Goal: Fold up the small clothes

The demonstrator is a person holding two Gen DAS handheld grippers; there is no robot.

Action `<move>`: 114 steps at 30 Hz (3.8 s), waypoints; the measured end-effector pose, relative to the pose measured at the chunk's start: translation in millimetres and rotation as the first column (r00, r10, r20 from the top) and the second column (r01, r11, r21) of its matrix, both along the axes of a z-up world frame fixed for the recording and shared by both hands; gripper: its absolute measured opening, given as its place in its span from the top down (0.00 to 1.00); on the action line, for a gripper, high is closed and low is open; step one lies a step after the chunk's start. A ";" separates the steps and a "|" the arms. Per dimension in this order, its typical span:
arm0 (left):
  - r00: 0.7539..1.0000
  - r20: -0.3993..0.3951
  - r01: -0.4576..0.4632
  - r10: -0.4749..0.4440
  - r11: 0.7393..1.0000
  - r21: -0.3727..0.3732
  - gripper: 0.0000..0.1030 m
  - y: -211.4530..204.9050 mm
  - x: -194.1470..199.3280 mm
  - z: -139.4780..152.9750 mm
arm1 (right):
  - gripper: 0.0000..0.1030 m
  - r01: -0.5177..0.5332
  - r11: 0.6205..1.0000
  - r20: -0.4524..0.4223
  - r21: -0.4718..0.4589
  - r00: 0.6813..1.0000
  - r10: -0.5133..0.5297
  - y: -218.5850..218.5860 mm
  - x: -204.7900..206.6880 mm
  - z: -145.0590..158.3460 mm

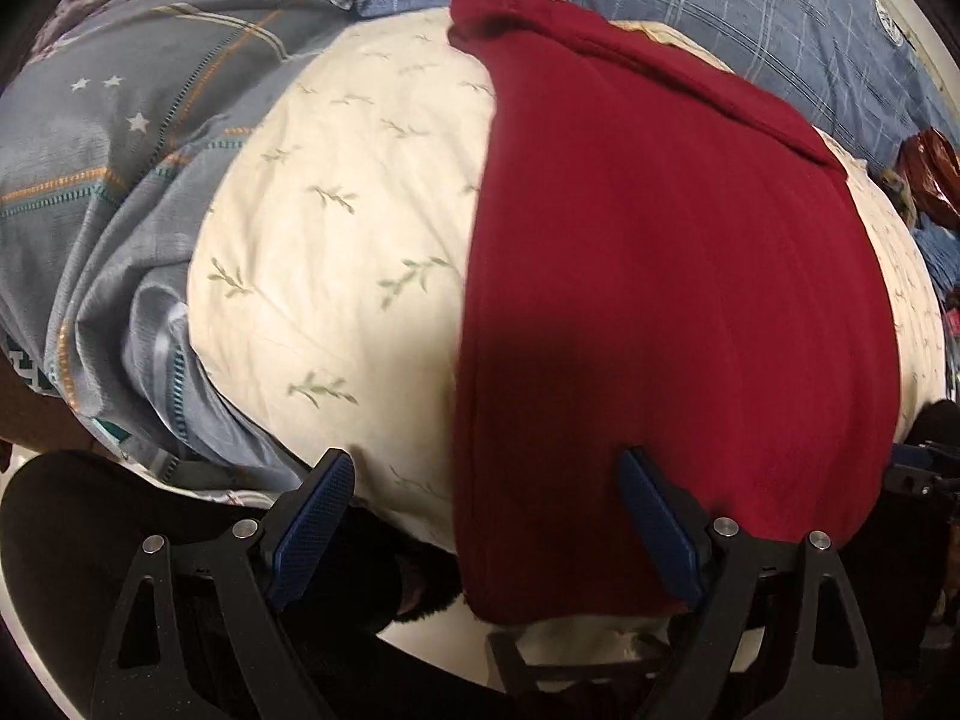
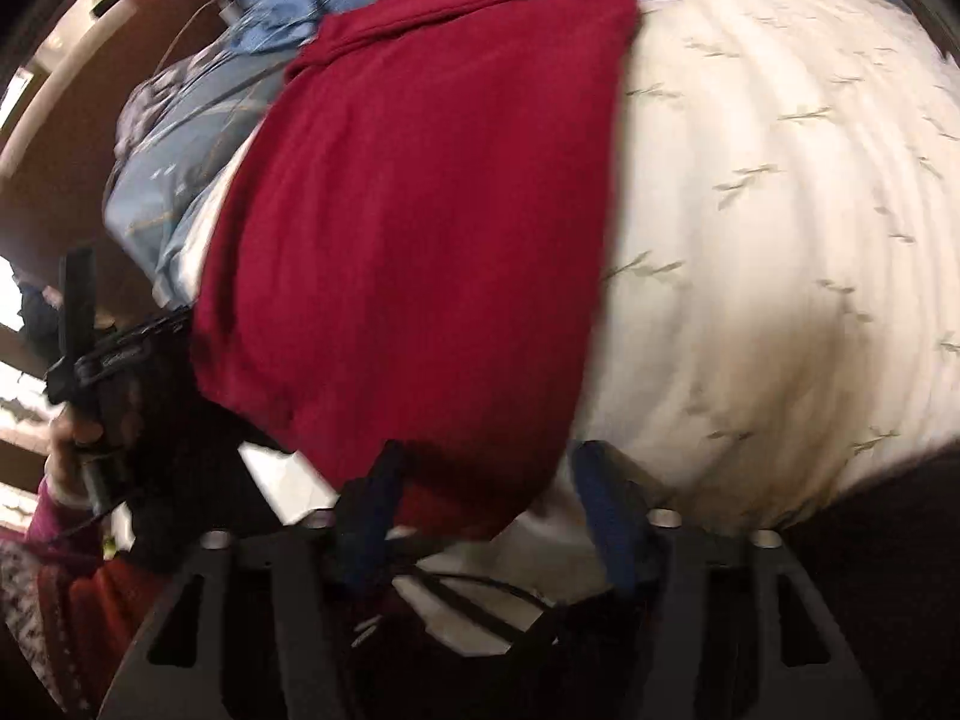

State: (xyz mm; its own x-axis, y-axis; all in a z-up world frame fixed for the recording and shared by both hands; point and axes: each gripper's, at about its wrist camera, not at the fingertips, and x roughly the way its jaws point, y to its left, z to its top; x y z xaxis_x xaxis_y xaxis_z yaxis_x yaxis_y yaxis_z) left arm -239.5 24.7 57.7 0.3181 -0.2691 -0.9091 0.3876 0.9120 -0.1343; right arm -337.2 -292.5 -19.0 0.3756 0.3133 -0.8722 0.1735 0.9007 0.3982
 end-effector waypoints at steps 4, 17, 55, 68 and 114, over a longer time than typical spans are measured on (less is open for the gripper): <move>1.000 -0.016 -0.009 0.009 1.000 0.000 0.14 -0.6 -2.4 -2.3 | 0.48 -0.009 1.000 -0.027 0.022 1.000 0.009 4.6 2.3 -9.4; 0.989 -0.135 0.060 -0.067 0.997 -0.054 0.71 -10.1 15.2 -21.0 | 0.89 -0.035 0.992 -0.027 0.120 0.999 0.039 14.7 3.4 -19.7; 0.967 0.127 -0.160 0.221 0.914 -0.374 0.39 -110.9 320.0 17.1 | 0.51 0.424 0.903 0.329 0.070 0.845 -0.422 -167.0 230.4 78.8; 0.976 0.111 -0.163 0.190 0.964 -0.212 0.34 -129.7 323.1 -15.7 | 0.58 0.375 0.881 0.310 -0.289 0.907 -0.284 -135.2 308.9 54.0; 0.995 0.088 0.056 -0.037 0.973 -0.223 0.91 -46.5 214.2 4.8 | 0.84 0.372 0.914 0.271 -0.161 0.907 -0.322 -94.8 130.0 67.8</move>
State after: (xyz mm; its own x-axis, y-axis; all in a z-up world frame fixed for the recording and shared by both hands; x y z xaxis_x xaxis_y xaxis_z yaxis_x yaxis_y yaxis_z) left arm -25.3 -21.8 62.5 0.3723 -0.4796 -0.7946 0.4474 0.8428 -0.2992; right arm -207.3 -387.3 48.8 0.6284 -0.0496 -0.7763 0.4144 0.8659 0.2802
